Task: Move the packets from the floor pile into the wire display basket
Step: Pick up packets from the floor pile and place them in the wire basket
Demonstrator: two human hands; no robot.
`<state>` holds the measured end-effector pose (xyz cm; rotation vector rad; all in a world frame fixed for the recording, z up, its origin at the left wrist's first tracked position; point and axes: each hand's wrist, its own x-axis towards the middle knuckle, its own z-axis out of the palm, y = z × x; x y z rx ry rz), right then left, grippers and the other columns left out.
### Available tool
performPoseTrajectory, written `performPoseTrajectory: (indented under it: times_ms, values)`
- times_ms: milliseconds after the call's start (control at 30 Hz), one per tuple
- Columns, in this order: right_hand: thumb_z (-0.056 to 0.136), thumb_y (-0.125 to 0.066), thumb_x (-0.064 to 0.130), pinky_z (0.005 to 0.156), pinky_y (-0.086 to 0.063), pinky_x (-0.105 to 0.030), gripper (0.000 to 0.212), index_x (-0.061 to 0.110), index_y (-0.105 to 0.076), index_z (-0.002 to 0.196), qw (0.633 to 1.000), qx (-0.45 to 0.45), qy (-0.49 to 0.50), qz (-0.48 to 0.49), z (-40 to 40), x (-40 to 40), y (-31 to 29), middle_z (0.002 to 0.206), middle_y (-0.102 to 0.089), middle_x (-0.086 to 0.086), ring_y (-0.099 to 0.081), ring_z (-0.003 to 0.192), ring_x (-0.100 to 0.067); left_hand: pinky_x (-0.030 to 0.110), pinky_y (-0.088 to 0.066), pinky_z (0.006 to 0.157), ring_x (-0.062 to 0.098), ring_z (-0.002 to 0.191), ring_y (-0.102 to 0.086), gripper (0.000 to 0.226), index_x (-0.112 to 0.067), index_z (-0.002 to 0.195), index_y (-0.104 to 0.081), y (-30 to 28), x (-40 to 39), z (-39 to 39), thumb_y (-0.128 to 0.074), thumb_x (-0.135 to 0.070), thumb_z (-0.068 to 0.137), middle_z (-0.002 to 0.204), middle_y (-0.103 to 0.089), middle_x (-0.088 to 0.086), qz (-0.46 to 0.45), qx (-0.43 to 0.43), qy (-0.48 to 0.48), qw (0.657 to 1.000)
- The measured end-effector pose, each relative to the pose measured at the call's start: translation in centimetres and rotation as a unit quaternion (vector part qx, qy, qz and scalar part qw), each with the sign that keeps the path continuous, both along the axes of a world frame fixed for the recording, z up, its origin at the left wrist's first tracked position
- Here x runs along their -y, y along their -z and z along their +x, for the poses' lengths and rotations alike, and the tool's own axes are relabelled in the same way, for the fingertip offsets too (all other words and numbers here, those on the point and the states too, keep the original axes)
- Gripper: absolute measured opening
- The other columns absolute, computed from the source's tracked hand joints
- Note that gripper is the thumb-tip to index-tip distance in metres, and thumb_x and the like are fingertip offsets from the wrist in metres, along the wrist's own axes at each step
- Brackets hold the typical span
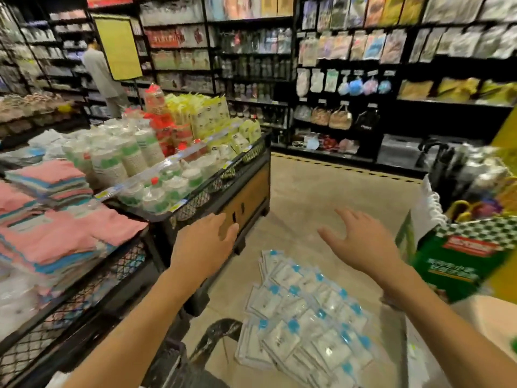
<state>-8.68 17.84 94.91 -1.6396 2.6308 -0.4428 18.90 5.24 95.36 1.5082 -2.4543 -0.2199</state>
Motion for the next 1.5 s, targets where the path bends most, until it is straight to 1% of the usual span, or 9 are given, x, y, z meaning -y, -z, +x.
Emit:
performPoseTrajectory:
  times_ms: [167, 333, 500, 700, 800, 900, 1100, 1233, 1500]
  values:
    - [0.097, -0.038, 0.073, 0.123, -0.029, -0.048, 0.08, 0.023, -0.036, 0.158, 0.998, 0.015, 0.056, 0.02, -6.0, -2.3, 2.3, 0.162, -0.041, -0.002, -0.038, 0.148, -0.026, 0.037, -0.044, 0.102, 0.019, 0.128, -0.057, 0.055, -0.024, 0.148, -0.047, 2.7, 0.7, -6.5, -0.036, -0.056, 0.105, 0.146, -0.056, -0.002, 0.013, 0.019, 0.041, 0.999]
    - [0.095, -0.037, 0.076, 0.122, -0.03, -0.049, 0.081, 0.022, -0.037, 0.157, 0.992, 0.034, 0.115, 0.041, -10.4, -3.4, 5.0, 0.16, -0.044, -0.002, -0.039, 0.147, -0.026, 0.039, -0.04, 0.111, 0.02, 0.137, -0.05, 0.06, -0.022, 0.155, -0.04, 5.5, 3.1, -12.1, -0.036, -0.055, 0.105, 0.154, -0.049, -0.002, 0.049, 0.023, 0.075, 0.996]
    - [0.095, -0.036, 0.077, 0.121, -0.032, -0.048, 0.082, 0.023, -0.036, 0.156, 0.983, 0.039, 0.167, 0.059, -14.1, -3.2, 7.8, 0.158, -0.045, 0.0, -0.04, 0.146, -0.026, 0.037, -0.047, 0.097, 0.023, 0.122, -0.06, 0.053, -0.016, 0.142, -0.052, 8.9, 6.0, -17.6, -0.04, -0.052, 0.104, 0.139, -0.062, 0.004, 0.058, 0.037, 0.102, 0.992]
    - [0.092, -0.035, 0.08, 0.113, -0.042, -0.047, 0.086, 0.02, -0.041, 0.153, 0.969, 0.04, 0.227, 0.085, -17.9, -0.6, 12.3, 0.151, -0.052, -0.003, -0.049, 0.137, -0.026, 0.041, -0.049, 0.099, 0.025, 0.123, -0.06, 0.061, -0.024, 0.14, -0.051, 14.8, 11.8, -22.2, -0.032, -0.064, 0.099, 0.136, -0.062, 0.001, 0.101, 0.025, 0.143, 0.984]
    - [0.091, -0.03, 0.083, 0.122, -0.034, -0.047, 0.094, 0.02, -0.03, 0.16, 0.961, 0.057, 0.244, 0.118, -19.6, 1.8, 15.7, 0.163, -0.039, -0.004, -0.038, 0.148, -0.026, 0.045, -0.05, 0.1, 0.024, 0.122, -0.059, 0.068, -0.023, 0.148, -0.044, 19.2, 15.3, -23.7, -0.029, -0.066, 0.097, 0.141, -0.059, 0.002, 0.108, 0.04, 0.154, 0.981]
    - [0.091, -0.031, 0.083, 0.125, -0.027, -0.045, 0.097, 0.017, -0.025, 0.162, 0.956, 0.062, 0.248, 0.143, -21.0, 4.5, 19.9, 0.167, -0.032, -0.006, -0.031, 0.152, -0.026, 0.047, -0.047, 0.101, 0.031, 0.124, -0.056, 0.061, -0.015, 0.15, -0.042, 24.0, 18.0, -25.1, -0.043, -0.051, 0.101, 0.141, -0.057, 0.013, 0.135, 0.06, 0.149, 0.978]
    - [0.088, -0.036, 0.083, 0.124, -0.029, -0.048, 0.099, 0.015, -0.03, 0.16, 0.941, 0.104, 0.278, 0.164, -23.9, 8.8, 33.4, 0.165, -0.036, -0.008, -0.033, 0.151, -0.028, 0.045, -0.041, 0.11, 0.025, 0.135, -0.05, 0.061, -0.019, 0.153, -0.038, 37.2, 21.1, -27.1, -0.048, -0.05, 0.101, 0.152, -0.049, 0.005, 0.167, 0.091, 0.152, 0.97]
    - [0.09, -0.046, 0.078, 0.124, -0.029, -0.048, 0.098, 0.012, -0.028, 0.16, 0.924, 0.142, 0.298, 0.194, -25.2, 9.3, 45.1, 0.166, -0.032, -0.01, -0.029, 0.153, -0.03, 0.051, -0.036, 0.117, 0.027, 0.141, -0.044, 0.084, -0.019, 0.158, -0.031, 50.2, 22.0, -27.2, -0.017, -0.073, 0.094, 0.158, -0.043, 0.007, 0.208, 0.132, 0.144, 0.958]
    - [0.089, -0.051, 0.074, 0.116, -0.036, -0.052, 0.087, 0.014, -0.037, 0.15, 0.906, 0.168, 0.316, 0.226, -27.8, 7.5, 70.4, 0.153, -0.047, -0.011, -0.043, 0.141, -0.033, 0.047, -0.021, 0.125, 0.025, 0.152, -0.03, 0.085, -0.012, 0.16, -0.029, 75.2, 19.1, -32.3, -0.017, -0.064, 0.093, 0.165, -0.03, 0.009, 0.229, 0.182, 0.175, 0.94]
